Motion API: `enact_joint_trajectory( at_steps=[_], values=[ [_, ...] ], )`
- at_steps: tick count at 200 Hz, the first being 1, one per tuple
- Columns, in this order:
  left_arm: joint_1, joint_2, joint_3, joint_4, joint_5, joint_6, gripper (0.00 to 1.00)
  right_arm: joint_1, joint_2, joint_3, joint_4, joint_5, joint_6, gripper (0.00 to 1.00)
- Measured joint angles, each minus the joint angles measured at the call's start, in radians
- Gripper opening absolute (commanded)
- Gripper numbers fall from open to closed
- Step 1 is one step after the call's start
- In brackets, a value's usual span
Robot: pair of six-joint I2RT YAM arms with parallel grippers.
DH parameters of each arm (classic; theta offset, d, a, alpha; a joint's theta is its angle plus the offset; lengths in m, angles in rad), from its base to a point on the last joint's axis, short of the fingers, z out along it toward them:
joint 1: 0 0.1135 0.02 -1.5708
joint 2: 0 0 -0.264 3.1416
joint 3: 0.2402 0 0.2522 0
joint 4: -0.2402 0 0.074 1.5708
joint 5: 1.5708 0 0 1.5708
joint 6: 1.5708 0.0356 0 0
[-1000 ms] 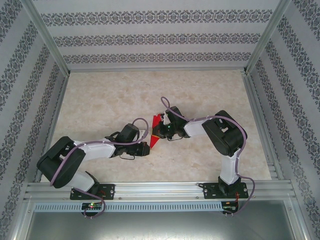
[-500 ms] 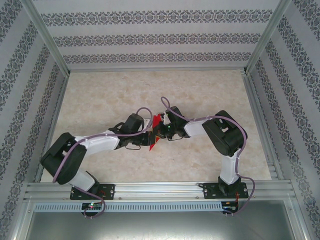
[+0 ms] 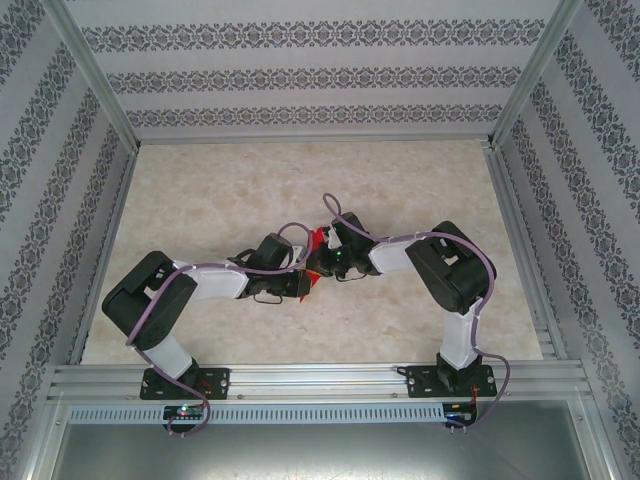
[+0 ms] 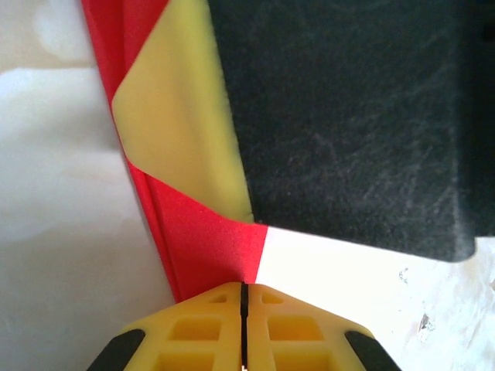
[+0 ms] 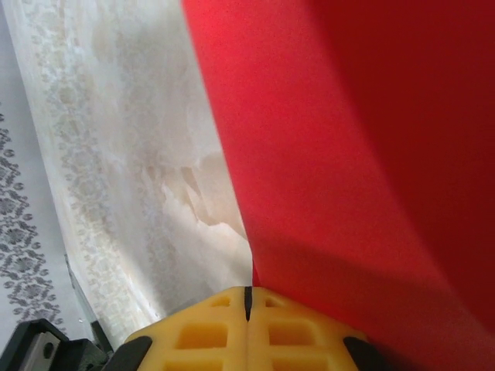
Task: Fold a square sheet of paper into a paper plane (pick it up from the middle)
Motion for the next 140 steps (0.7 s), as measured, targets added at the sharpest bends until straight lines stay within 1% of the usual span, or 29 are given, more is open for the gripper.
enact_joint_trajectory(
  at_steps=[59, 102, 140],
  values=[
    [0.0, -0.007, -0.038, 0.062, -0.003, 0.053, 0.09, -0.011, -0.002, 0.021, -0.01, 0.03, 0.058, 0.0],
    [0.0, -0.012, -0.05, 0.077, -0.005, 0.076, 0.07, -0.026, 0.048, 0.107, -0.058, 0.069, 0.05, 0.0],
    [0.0, -0.021, -0.061, 0.084, -0.016, 0.088, 0.07, -0.032, 0.064, 0.153, -0.127, 0.075, 0.02, 0.0]
  ],
)
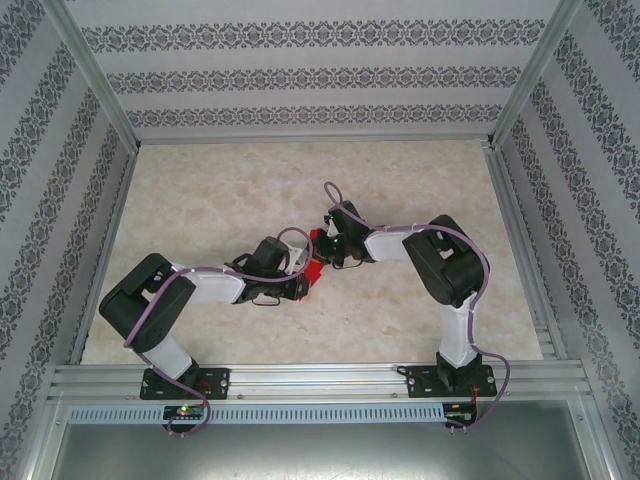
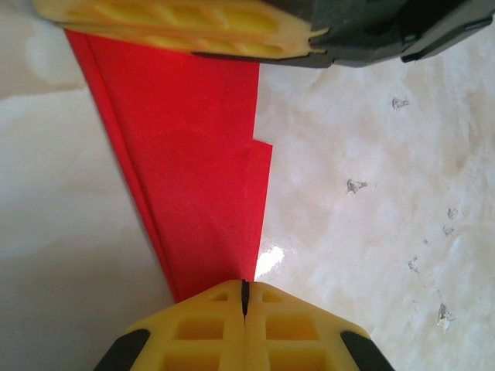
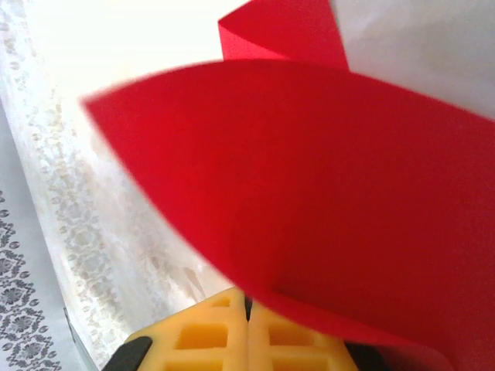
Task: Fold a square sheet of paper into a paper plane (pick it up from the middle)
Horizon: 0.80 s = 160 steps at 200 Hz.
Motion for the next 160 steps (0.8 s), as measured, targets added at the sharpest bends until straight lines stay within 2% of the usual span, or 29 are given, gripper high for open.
enact_joint_trajectory(
  at_steps=[82, 160],
  values=[
    [0.005, -0.018, -0.025, 0.02, -0.023, 0.015, 0.07, -0.056, 0.06, 0.134, -0.125, 0.002, -0.077, 0.0],
    [0.006, -0.018, -0.027, 0.021, -0.017, 0.019, 0.07, -0.124, 0.122, 0.245, -0.164, 0.037, -0.122, 0.0]
  ],
)
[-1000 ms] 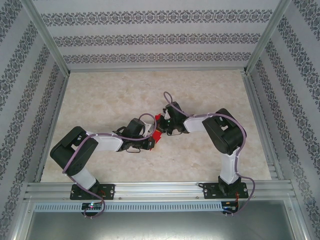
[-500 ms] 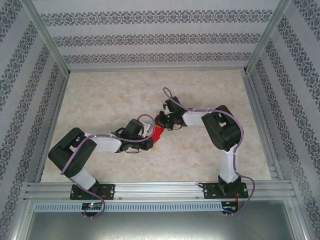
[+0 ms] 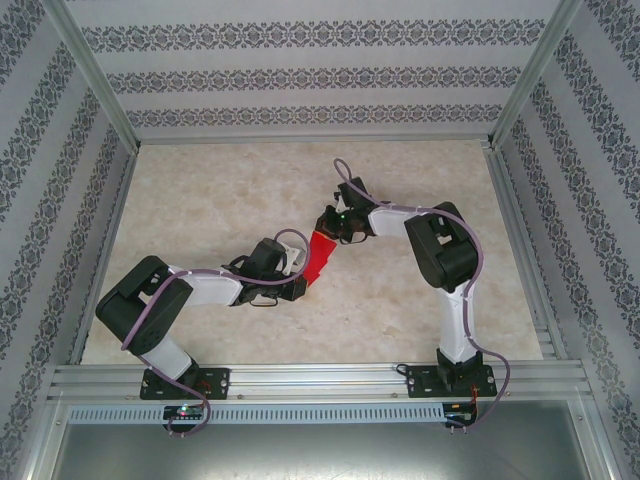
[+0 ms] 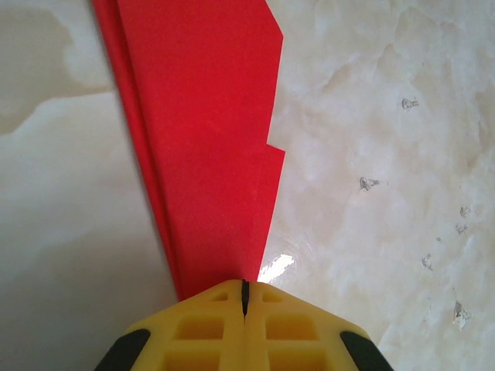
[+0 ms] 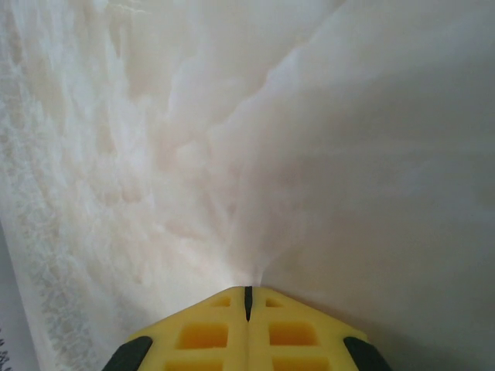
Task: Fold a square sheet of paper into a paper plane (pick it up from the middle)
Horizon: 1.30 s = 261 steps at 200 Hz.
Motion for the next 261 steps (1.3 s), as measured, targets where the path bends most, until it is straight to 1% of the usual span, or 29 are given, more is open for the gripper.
enact_joint_trajectory(
  at_steps=[39, 83, 99, 118, 136, 154, 184, 212, 238, 261],
  values=[
    [0.0, 0.0, -0.002, 0.001, 0.003, 0.0, 0.07, -0.008, 0.028, 0.055, -0.041, 0.002, -0.023, 0.0],
    [0.0, 0.0, -0.002, 0.001, 0.012, 0.0, 0.07, -0.012, 0.016, 0.048, -0.047, 0.009, -0.049, 0.0],
    [0.0, 0.001, -0.002, 0.001, 0.015, 0.0, 0.07, -0.014, -0.042, -0.007, -0.053, 0.021, -0.059, 0.0],
    [0.005, 0.004, 0.001, 0.001, 0.023, 0.0, 0.08, -0.013, -0.15, -0.088, -0.063, 0.027, -0.07, 0.0],
    [0.007, 0.009, 0.005, 0.0, 0.031, -0.001, 0.08, 0.0, -0.25, -0.148, -0.06, 0.029, -0.074, 0.0],
    [0.007, 0.013, 0.011, -0.004, 0.039, 0.0, 0.08, 0.02, -0.315, -0.192, -0.05, 0.032, -0.074, 0.0],
    [0.006, 0.015, 0.019, -0.017, 0.042, 0.0, 0.08, 0.048, -0.348, -0.247, -0.042, 0.051, -0.07, 0.0],
    [0.007, 0.015, 0.02, -0.02, 0.042, 0.0, 0.08, 0.039, -0.398, -0.299, -0.064, 0.098, -0.07, 0.0],
    [0.007, 0.017, 0.023, -0.023, 0.046, 0.0, 0.09, 0.037, -0.43, -0.285, -0.068, 0.098, -0.07, 0.0],
    [0.007, 0.025, 0.034, -0.031, 0.054, 0.0, 0.09, 0.089, -0.416, -0.261, -0.042, 0.079, -0.047, 0.0]
  ],
)
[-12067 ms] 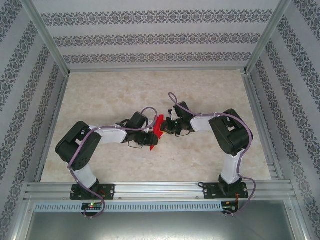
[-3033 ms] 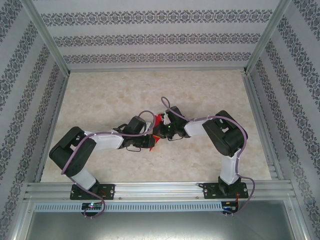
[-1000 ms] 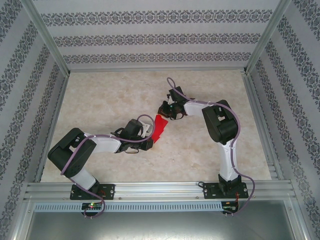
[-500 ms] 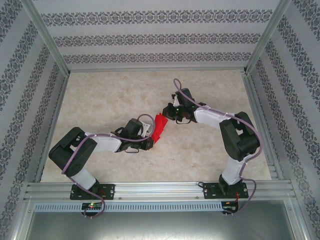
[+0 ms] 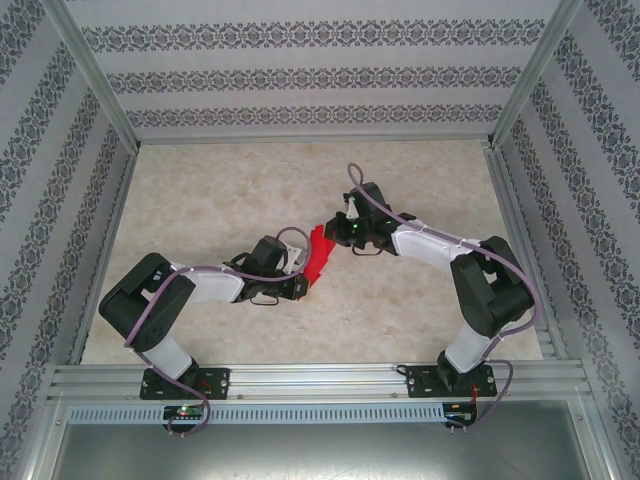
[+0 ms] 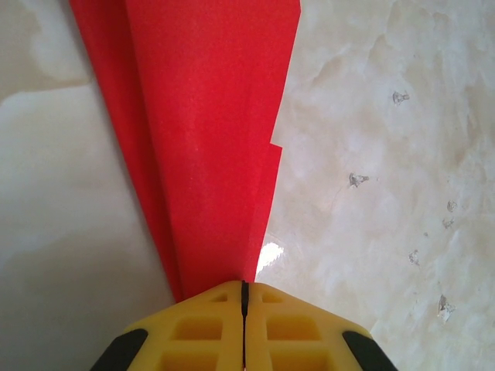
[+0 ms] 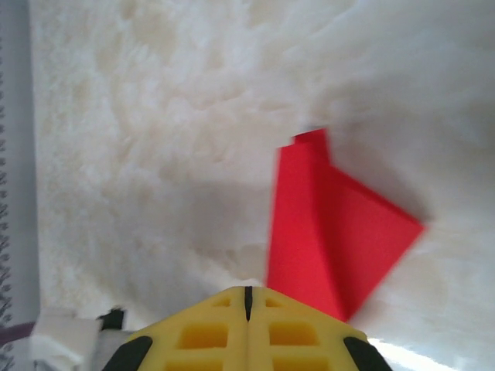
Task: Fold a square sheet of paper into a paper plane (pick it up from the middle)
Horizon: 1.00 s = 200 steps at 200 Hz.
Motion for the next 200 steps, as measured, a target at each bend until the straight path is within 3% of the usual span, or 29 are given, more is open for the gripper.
enact_joint_trajectory(
  at_steps=[35, 94, 200],
  values=[
    [0.0, 0.002, 0.003, -0.003, 0.005, 0.0, 0.09, 0.063, 0.108, 0.038, 0.055, -0.05, 0.031, 0.0],
    [0.003, 0.003, 0.006, -0.01, 0.011, -0.003, 0.08, 0.04, 0.32, 0.111, 0.087, -0.077, 0.041, 0.0],
    [0.003, 0.0, -0.004, 0.002, 0.015, -0.003, 0.08, -0.065, 0.407, 0.249, 0.048, -0.088, -0.023, 0.0]
  ],
)
